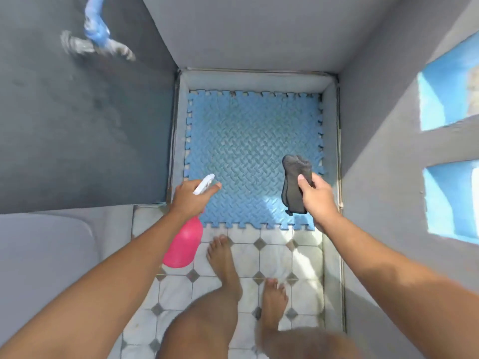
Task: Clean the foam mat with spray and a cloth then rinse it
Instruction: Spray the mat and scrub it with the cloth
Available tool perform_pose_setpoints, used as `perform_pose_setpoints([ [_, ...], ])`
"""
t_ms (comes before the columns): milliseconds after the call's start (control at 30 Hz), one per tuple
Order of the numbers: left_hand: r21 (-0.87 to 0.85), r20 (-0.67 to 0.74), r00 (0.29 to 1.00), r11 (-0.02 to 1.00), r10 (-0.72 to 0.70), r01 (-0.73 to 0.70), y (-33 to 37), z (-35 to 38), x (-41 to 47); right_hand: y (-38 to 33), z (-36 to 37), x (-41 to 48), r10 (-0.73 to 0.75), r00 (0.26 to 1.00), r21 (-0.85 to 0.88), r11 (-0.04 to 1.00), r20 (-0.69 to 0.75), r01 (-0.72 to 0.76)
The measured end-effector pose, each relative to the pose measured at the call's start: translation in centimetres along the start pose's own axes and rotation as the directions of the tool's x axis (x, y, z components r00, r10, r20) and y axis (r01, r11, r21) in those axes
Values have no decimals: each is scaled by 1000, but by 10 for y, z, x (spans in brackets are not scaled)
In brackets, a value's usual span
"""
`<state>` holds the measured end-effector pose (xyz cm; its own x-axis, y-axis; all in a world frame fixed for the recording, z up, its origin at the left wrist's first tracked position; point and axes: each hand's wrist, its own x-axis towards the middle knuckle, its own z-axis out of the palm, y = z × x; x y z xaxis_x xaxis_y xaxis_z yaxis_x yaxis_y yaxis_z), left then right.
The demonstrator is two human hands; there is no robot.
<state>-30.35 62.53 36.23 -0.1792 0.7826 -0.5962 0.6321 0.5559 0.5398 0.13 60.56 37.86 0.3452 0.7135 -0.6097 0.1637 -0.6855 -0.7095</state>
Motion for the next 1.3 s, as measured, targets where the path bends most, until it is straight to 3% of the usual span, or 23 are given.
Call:
perform_pose_setpoints([
  [67,24,44,999,1000,18,-19,-19,22,32,24,13,39,-19,1000,-40,999,-7,18],
  [200,19,1,1000,1000,11,-11,-50,61,97,57,39,111,-45,999,-82,996,10,46],
  [433,-5,34,999,1000,-10,10,-101,108,171,78,95,225,-219,976,-196,957,-14,212],
  [600,192,44,996,978,72,-79,-123,117,197,67,126,278,-378,919,-367,843,115,393],
  [733,24,-109,993,998,54,-52,-147,105,194,43,130,294,-466,853,-516,683,236,516],
  [833,15,-135,989,998,67,-66,-166,97,179,39,130,294,-479,844,-539,657,244,528],
  [967,-29,-61,986,987,158,-160,-197,96,159,48,151,290,-490,825,-587,592,282,552],
  [1167,-160,-232,970,981,70,-109,-222,108,139,72,207,284,-575,774,-543,575,264,612],
  [1300,-182,-184,970,965,156,-190,-222,106,126,83,239,274,-588,756,-549,546,287,633],
])
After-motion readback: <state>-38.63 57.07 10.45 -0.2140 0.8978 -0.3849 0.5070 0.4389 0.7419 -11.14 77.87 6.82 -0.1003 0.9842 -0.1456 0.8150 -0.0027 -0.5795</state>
